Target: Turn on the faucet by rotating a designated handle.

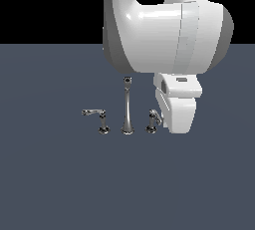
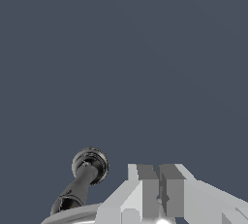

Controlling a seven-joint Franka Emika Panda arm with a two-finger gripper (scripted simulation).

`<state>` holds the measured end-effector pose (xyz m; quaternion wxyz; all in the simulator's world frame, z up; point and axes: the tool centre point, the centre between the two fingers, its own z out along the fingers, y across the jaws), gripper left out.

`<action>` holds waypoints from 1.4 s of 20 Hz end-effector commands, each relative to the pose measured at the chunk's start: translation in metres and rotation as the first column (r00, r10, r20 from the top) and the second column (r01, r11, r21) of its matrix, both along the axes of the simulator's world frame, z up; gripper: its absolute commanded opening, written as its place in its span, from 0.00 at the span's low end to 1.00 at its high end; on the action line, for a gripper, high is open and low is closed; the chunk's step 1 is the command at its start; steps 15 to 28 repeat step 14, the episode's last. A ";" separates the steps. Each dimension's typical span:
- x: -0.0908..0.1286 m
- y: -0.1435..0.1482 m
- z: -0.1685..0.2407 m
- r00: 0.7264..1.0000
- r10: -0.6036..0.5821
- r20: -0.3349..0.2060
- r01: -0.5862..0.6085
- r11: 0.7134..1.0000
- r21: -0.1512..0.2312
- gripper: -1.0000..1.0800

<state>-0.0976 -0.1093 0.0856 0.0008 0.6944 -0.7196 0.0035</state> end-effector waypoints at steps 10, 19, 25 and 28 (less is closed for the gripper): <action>0.012 0.051 0.000 1.000 0.026 -0.003 -0.026 1.000 0.004 0.00; 0.016 0.070 0.000 0.999 0.036 -0.004 -0.036 0.999 0.006 0.00; 0.016 0.070 0.000 0.999 0.036 -0.004 -0.036 0.999 0.006 0.00; 0.016 0.070 0.000 0.999 0.036 -0.004 -0.036 0.999 0.006 0.00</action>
